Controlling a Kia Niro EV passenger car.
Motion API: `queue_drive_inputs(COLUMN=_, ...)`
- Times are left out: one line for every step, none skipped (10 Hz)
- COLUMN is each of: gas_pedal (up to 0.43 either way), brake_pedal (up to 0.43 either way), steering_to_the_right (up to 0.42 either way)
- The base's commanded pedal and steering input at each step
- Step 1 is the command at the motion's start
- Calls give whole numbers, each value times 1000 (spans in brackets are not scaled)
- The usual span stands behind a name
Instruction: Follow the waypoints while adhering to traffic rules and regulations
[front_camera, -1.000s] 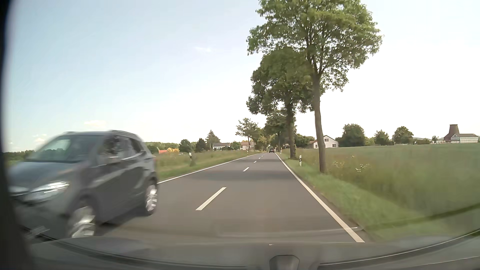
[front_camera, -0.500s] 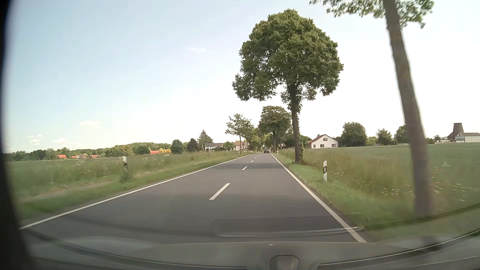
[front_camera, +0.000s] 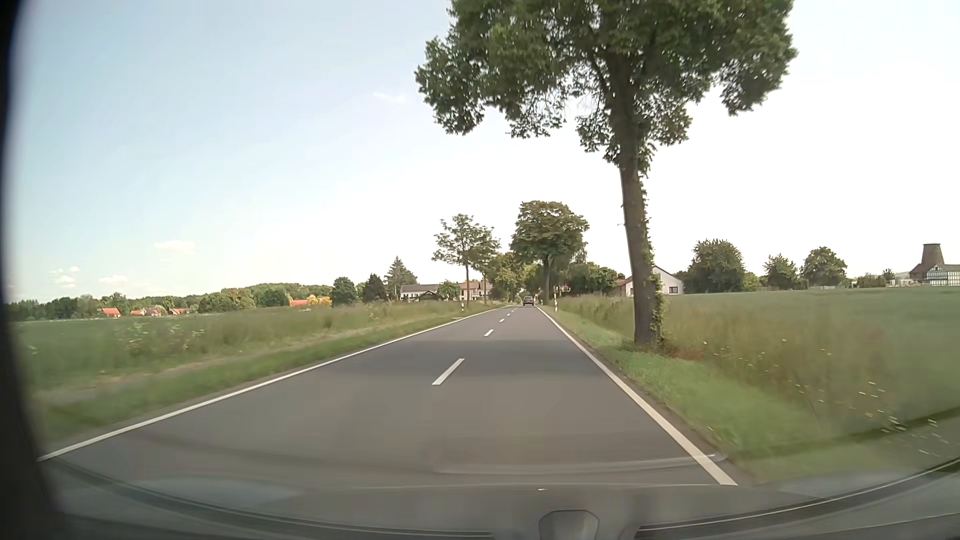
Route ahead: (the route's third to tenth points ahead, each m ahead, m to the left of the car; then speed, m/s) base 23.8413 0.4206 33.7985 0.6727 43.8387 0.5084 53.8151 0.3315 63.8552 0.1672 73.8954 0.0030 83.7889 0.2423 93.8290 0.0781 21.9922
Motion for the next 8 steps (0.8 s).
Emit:
queue_drive_inputs(gas_pedal=429, brake_pedal=6, steering_to_the_right=6)
queue_drive_inputs(gas_pedal=421, brake_pedal=6, steering_to_the_right=5)
queue_drive_inputs(gas_pedal=421, brake_pedal=6, steering_to_the_right=4)
queue_drive_inputs(gas_pedal=421, brake_pedal=6, steering_to_the_right=3)
queue_drive_inputs(gas_pedal=409, brake_pedal=6, steering_to_the_right=3)
queue_drive_inputs(gas_pedal=398, brake_pedal=6, steering_to_the_right=3)
queue_drive_inputs(gas_pedal=378, brake_pedal=6, steering_to_the_right=3)
queue_drive_inputs(gas_pedal=378, brake_pedal=6, steering_to_the_right=3)
